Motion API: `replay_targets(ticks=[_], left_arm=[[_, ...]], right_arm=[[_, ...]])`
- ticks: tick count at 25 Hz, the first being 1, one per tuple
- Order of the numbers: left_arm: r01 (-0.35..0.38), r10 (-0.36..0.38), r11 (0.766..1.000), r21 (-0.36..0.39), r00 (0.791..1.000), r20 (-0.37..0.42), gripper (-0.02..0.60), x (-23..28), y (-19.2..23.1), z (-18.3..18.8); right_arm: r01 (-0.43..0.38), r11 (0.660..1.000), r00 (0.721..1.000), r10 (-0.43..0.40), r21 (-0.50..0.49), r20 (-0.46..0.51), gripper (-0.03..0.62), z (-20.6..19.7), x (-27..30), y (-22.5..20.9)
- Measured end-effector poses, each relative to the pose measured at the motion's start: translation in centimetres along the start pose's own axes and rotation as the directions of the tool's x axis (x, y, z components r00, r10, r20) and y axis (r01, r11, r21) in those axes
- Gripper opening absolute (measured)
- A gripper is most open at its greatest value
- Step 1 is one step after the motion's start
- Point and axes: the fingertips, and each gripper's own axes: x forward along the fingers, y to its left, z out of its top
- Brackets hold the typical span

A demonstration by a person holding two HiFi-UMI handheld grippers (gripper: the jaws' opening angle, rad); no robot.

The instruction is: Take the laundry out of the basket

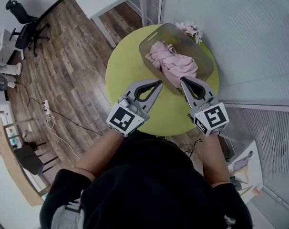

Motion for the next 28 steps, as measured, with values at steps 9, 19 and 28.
replay_targets(ticks=[9, 19, 28], left_arm=[[0.012, -0.012, 0.999, 0.031, 1.000, -0.006, 0.003, 3.2, 6.2, -0.8], [0.023, -0.020, 0.998, 0.059, 0.999, -0.038, 0.003, 7.0, 11.5, -2.6], [0.019, -0.016, 0.999, 0.044, 0.997, -0.071, 0.003, 9.6, 14.7, -5.4]], right_arm=[[0.015, 1.000, 0.989, -0.018, -0.026, -0.145, 0.026, -2.0, 6.0, -4.4], [-0.015, 1.000, 0.957, 0.006, -0.028, -0.289, 0.034, -5.1, 11.7, -8.6], [-0.104, 0.995, 0.841, 0.089, 0.001, -0.533, 0.135, -11.9, 15.9, -10.8]])
